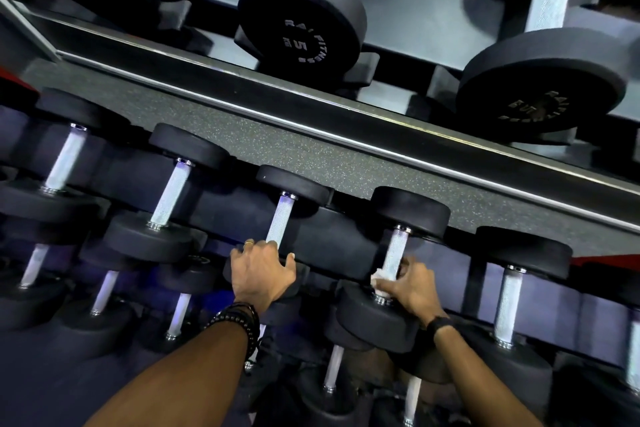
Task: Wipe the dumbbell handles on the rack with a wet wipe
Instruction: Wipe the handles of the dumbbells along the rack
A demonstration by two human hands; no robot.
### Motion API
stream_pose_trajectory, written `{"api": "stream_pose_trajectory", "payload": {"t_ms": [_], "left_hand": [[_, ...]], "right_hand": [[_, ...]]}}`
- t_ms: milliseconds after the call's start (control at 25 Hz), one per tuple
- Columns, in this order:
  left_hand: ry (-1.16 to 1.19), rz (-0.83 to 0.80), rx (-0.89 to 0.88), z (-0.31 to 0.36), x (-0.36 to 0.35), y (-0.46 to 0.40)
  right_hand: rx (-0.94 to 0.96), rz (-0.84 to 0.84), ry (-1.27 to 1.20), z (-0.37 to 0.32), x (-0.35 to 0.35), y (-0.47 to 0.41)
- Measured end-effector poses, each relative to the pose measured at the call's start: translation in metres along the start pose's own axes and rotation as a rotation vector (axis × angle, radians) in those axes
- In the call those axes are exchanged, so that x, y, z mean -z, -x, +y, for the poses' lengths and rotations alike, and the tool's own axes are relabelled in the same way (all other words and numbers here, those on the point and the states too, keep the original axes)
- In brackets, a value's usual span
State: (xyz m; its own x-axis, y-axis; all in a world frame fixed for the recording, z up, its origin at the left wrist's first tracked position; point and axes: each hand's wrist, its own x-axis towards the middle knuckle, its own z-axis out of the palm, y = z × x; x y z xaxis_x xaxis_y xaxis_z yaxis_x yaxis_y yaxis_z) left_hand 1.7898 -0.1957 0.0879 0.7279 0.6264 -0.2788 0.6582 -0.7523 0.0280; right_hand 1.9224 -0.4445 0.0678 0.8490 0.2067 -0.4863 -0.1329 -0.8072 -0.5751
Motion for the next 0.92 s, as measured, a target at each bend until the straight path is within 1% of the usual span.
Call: {"api": "stream_pose_trajectory", "payload": {"t_ms": [80,120,200,280,360,400,440,480,600,640,680,720,840,880,920], "left_hand": [[0.0,0.005,-0.008,0.0,0.0,0.0],[-0.002,0.006,-0.007,0.0,-0.001,0.0],[-0.001,0.001,-0.003,-0.001,-0.001,0.0],[0.001,0.007,-0.001,0.0,-0.001,-0.001],[0.005,-0.003,0.001,0.0,-0.002,0.0],[0.005,-0.002,-0.002,0.0,-0.002,0.0],[0.004,0.003,-0.004,-0.001,-0.002,0.0],[0.003,0.007,-0.005,-0.001,-0.002,-0.001],[-0.004,0.004,-0.005,0.0,-0.001,-0.001],[-0.005,0.0,-0.006,0.0,-0.002,-0.001],[-0.006,-0.001,-0.006,0.0,-0.002,-0.001],[-0.005,0.001,-0.008,0.0,-0.003,-0.001],[0.0,0.009,-0.007,0.0,-0.003,0.0],[0.0,0.006,-0.007,0.0,-0.003,0.0],[0.003,0.006,-0.01,0.0,-0.002,0.0]], "right_hand": [[0.145,0.207,0.101,-0.014,0.015,-0.008],[0.192,0.278,0.097,-0.022,0.021,-0.01],[0.208,0.323,0.008,-0.022,0.016,-0.003],[0.126,0.249,0.01,-0.014,-0.001,0.013],[-0.009,0.108,0.151,-0.002,-0.011,0.026],[-0.037,0.077,0.149,0.001,-0.011,0.027],[-0.022,0.089,0.082,0.0,-0.007,0.022],[-0.002,0.14,-0.014,-0.004,-0.002,0.017],[0.058,0.394,-0.214,-0.025,0.015,-0.002],[0.043,0.441,-0.267,-0.028,0.016,-0.005],[0.018,0.443,-0.3,-0.026,0.013,-0.006],[-0.014,0.405,-0.274,-0.019,0.008,-0.002],[-0.087,0.18,-0.08,0.009,-0.012,0.023],[-0.121,0.142,-0.084,0.016,-0.013,0.023],[-0.173,0.143,-0.15,0.015,-0.011,0.017]]}}
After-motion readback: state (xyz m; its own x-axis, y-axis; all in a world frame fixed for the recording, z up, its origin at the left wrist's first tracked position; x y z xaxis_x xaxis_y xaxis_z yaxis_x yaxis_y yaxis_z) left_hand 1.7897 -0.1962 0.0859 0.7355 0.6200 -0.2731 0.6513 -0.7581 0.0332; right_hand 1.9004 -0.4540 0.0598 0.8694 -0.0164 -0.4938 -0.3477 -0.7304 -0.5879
